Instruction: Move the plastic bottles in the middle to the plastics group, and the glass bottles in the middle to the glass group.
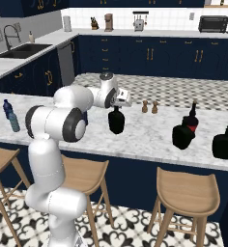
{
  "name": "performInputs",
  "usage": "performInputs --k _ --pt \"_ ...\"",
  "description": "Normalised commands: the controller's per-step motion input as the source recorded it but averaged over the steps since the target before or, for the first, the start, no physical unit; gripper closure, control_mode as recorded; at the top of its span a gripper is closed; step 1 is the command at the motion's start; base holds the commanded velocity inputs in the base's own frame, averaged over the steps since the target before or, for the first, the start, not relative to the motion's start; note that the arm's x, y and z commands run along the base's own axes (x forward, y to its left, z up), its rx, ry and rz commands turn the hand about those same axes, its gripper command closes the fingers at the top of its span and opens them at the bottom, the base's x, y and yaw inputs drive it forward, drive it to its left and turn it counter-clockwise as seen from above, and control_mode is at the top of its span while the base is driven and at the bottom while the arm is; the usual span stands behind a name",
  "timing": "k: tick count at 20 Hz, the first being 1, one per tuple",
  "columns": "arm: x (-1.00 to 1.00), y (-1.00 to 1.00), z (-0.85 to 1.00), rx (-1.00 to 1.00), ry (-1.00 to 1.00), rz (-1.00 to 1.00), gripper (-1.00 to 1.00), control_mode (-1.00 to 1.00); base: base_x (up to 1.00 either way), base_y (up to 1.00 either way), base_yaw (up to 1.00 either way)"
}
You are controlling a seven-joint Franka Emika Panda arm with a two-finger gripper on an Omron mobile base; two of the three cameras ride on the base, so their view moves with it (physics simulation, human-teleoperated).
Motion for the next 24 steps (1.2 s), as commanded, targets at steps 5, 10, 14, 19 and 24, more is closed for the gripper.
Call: performInputs --k 5,10,14,19,24 --pt "0.09 -0.93 0.0 0.0 0.0 -0.24 1.0 -1.0 0.0 0.0 0.0" --pt "0.08 -0.91 0.0 0.02 -0.01 -0.27 1.0 -1.0 0.0 0.0 0.0" --pt "0.27 -0.77 0.0 0.01 -0.05 -0.31 1.0 -1.0 0.0 0.0 0.0" --pt "0.11 -0.44 0.09 0.05 -0.01 -0.26 1.0 -1.0 0.0 0.0 0.0" --pt "0.09 -0.32 0.0 0.04 0.0 -0.15 1.0 -1.0 0.0 0.0 0.0"
